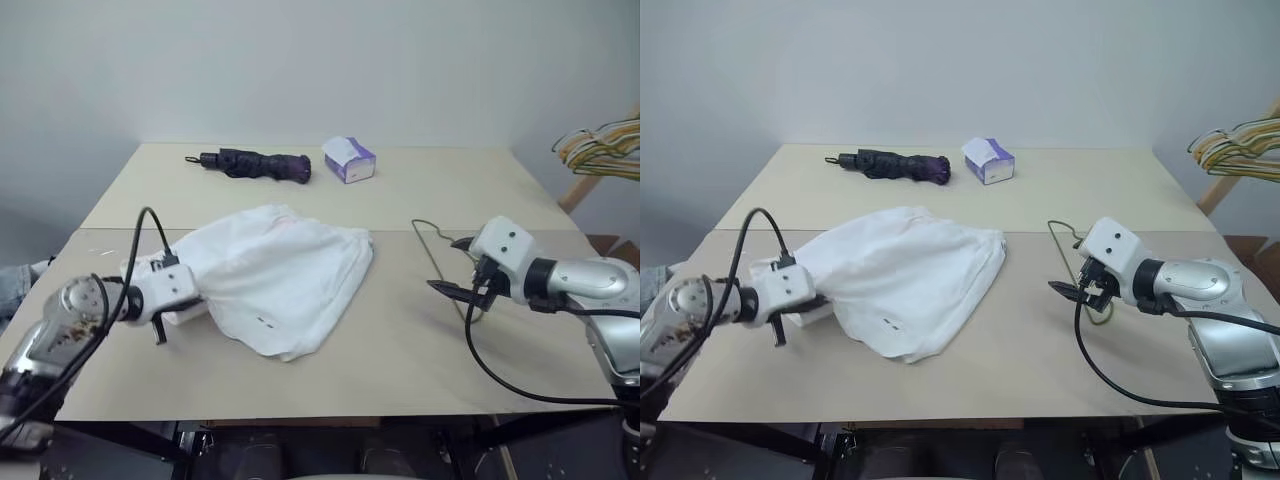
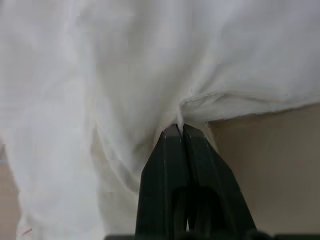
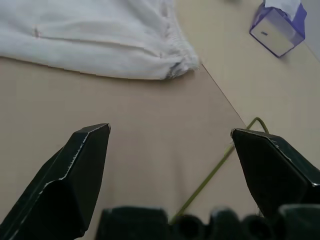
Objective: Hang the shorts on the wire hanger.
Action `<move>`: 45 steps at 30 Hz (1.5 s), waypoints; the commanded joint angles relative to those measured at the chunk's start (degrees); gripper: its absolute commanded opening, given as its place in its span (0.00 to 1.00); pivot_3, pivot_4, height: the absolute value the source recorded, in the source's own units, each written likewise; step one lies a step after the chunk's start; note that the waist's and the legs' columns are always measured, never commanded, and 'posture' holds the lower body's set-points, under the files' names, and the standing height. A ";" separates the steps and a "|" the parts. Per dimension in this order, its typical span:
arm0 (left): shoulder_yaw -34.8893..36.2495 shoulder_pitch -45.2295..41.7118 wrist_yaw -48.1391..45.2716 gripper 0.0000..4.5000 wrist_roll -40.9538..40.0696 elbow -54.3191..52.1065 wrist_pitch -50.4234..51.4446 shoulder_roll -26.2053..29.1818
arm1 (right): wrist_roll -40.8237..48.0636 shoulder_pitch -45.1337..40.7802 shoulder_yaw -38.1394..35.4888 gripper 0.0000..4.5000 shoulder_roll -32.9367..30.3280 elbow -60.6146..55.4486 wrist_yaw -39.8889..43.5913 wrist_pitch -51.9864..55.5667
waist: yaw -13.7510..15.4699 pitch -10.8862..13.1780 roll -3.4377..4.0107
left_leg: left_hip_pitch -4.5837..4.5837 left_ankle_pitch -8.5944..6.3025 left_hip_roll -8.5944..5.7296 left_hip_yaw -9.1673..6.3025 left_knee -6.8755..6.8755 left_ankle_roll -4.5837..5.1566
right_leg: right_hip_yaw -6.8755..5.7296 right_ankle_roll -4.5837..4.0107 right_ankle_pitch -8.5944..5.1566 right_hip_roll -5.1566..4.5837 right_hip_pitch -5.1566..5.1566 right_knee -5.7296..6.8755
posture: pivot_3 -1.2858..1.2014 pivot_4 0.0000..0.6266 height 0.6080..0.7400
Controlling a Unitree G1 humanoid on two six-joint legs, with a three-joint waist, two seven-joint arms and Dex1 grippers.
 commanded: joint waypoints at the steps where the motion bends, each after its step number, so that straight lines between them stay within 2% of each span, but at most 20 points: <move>1: -0.66 -4.71 -4.36 0.15 0.04 5.32 -5.85 -0.40 | -0.31 -1.37 -0.71 1.00 0.28 -1.08 -0.46 -1.13 | 0.10 -0.01 -0.02 | -0.10 0.00 0.00 0.01 0.02 0.00 | 0.00 0.00 0.01 0.02 -0.07 0.01 | 0.54 0.00 1.00; 3: -1.01 -5.00 -8.82 0.29 -1.60 4.50 -5.28 -0.20 | -0.37 -1.17 -0.86 1.00 0.30 -1.42 -0.34 -1.05 | -0.02 -0.01 -0.02 | -0.25 -0.01 -0.01 0.06 0.02 0.01 | 0.04 0.00 0.01 0.01 -0.24 0.04 | 0.53 0.00 1.00; 6: -1.09 -1.79 -22.27 0.50 -7.07 -2.24 -2.57 4.23 | -0.10 -0.13 -1.86 1.00 -0.23 -2.38 -0.20 -0.52 | -0.66 -0.01 -0.02 | -0.49 -0.01 0.04 0.06 0.05 0.01 | 0.04 -0.02 0.02 0.06 -0.52 0.16 | 0.53 0.00 1.00; 8: -0.47 -0.29 -26.88 0.64 -9.08 -4.22 -2.57 6.15 | -0.03 0.41 -2.32 1.00 -0.47 -2.77 -0.22 -0.25 | -1.19 -0.02 -0.01 | -0.56 0.00 0.07 0.11 0.05 0.00 | 0.11 -0.06 0.01 0.08 -0.68 0.24 | 0.53 0.00 1.00; 9: 0.94 1.00 -30.51 0.72 -13.12 -6.13 -1.20 6.73 | -0.13 0.91 -2.56 1.00 -0.60 -3.05 -0.26 -0.44 | -1.39 -0.02 -0.01 | -0.55 0.00 0.08 0.11 0.04 0.00 | 0.11 -0.07 0.00 0.08 -0.69 0.27 | 0.52 0.00 1.00; 13: 4.00 3.99 -35.25 1.00 -23.88 -14.72 5.97 5.32 | -0.23 2.13 -2.96 1.00 -0.75 -3.72 -0.42 -0.47 | -1.85 -0.03 0.01 | -0.52 0.00 0.10 0.11 0.08 0.00 | 0.10 -0.07 -0.02 0.08 -0.69 0.37 | 0.52 0.00 1.00; 16: 2.96 6.88 -32.10 1.00 -25.58 -21.40 9.23 1.87 | -0.02 2.01 -3.20 1.00 -0.57 -4.14 -0.70 0.24 | -1.87 -0.06 0.05 | -0.51 0.00 0.08 0.10 0.10 0.01 | 0.11 -0.05 -0.03 0.06 -0.65 0.37 | 0.52 0.00 1.00; 21: -1.40 10.64 -22.10 1.00 -18.38 -27.06 11.01 -3.85 | 0.43 1.50 -3.53 1.00 -0.57 -5.08 -0.88 1.54 | -2.00 -0.08 0.06 | -0.50 0.00 0.07 0.08 0.10 0.01 | 0.19 -0.05 -0.03 0.12 -0.66 0.41 | 0.51 0.00 1.00; 27: -6.87 11.07 -9.57 1.00 -9.43 -30.16 17.06 -9.85 | 0.49 1.32 -3.66 1.00 -0.16 -5.61 -1.25 2.12 | -1.96 -0.13 0.07 | -0.41 0.00 0.03 0.08 0.12 0.01 | 0.23 -0.03 -0.03 0.12 -0.57 0.41 | 0.52 0.00 1.00; 30: -7.34 10.67 -6.68 1.00 -8.62 -31.32 20.96 -11.43 | 0.53 1.52 -3.57 1.00 -0.17 -5.84 -1.19 2.15 | -1.93 -0.13 0.06 | -0.44 0.00 0.03 0.06 0.11 0.01 | 0.23 -0.03 -0.03 0.12 -0.60 0.40 | 0.52 0.00 1.00; 33: -8.32 11.44 -10.66 0.87 -9.64 -33.52 21.62 -8.76 | 0.27 0.96 -3.11 1.00 0.02 -5.35 -1.33 2.11 | -2.11 -0.14 0.06 | -0.43 0.00 0.04 0.06 0.11 0.01 | 0.24 -0.04 -0.03 0.13 -0.61 0.41 | 0.52 0.00 1.00; 38: -9.18 10.27 -9.59 0.51 -6.76 -32.66 23.00 -7.15 | -1.24 -1.20 -0.39 1.00 1.06 -3.78 -2.05 1.42 | -2.06 -0.17 0.11 | -0.38 0.00 0.04 0.08 0.10 0.01 | 0.24 -0.04 -0.03 0.12 -0.58 0.41 | 0.52 0.00 1.00; 45: -6.88 9.38 -11.39 0.02 -8.73 -31.46 21.88 -5.29 | -7.28 -7.15 8.06 1.00 5.46 3.74 -3.54 -4.04 | -2.12 -0.18 0.11 | -0.34 0.00 0.04 0.09 0.08 0.01 | 0.24 -0.04 -0.03 0.13 -0.55 0.38 | 0.53 0.00 1.00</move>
